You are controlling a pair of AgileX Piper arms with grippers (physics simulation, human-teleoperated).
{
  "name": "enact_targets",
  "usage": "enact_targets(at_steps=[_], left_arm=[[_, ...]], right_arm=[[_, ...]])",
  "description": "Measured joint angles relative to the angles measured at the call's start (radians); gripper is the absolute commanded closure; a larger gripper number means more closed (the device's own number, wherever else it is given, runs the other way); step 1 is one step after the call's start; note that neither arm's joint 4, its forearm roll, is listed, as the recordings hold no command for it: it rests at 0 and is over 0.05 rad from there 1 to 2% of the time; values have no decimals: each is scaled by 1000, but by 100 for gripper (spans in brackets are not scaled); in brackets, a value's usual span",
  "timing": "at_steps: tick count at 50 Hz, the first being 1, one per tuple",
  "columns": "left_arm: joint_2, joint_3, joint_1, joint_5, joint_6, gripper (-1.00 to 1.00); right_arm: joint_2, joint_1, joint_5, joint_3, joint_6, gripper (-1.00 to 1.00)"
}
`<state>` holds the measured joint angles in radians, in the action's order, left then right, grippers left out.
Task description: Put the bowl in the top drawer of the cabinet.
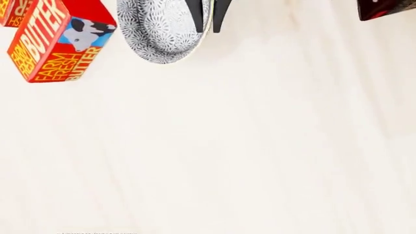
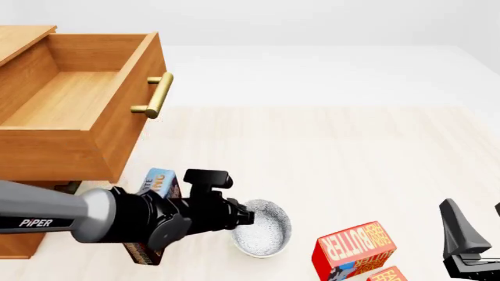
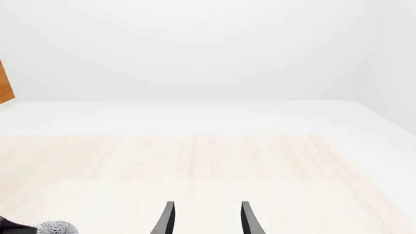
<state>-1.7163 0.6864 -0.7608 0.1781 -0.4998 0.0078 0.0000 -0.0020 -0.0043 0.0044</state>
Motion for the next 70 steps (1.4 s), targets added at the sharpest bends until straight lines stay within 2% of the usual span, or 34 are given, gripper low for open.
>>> enact_targets(at_steps=[13, 42, 70], left_arm=[[21, -20, -13, 12, -9, 100], [187, -33, -1, -41, 85, 100], [322, -59, -26, -87, 175, 100]], right_arm=[[0, 0, 0, 0, 0, -100], [0, 0, 0, 0, 0, -100], [0, 0, 0, 0, 0, -100]])
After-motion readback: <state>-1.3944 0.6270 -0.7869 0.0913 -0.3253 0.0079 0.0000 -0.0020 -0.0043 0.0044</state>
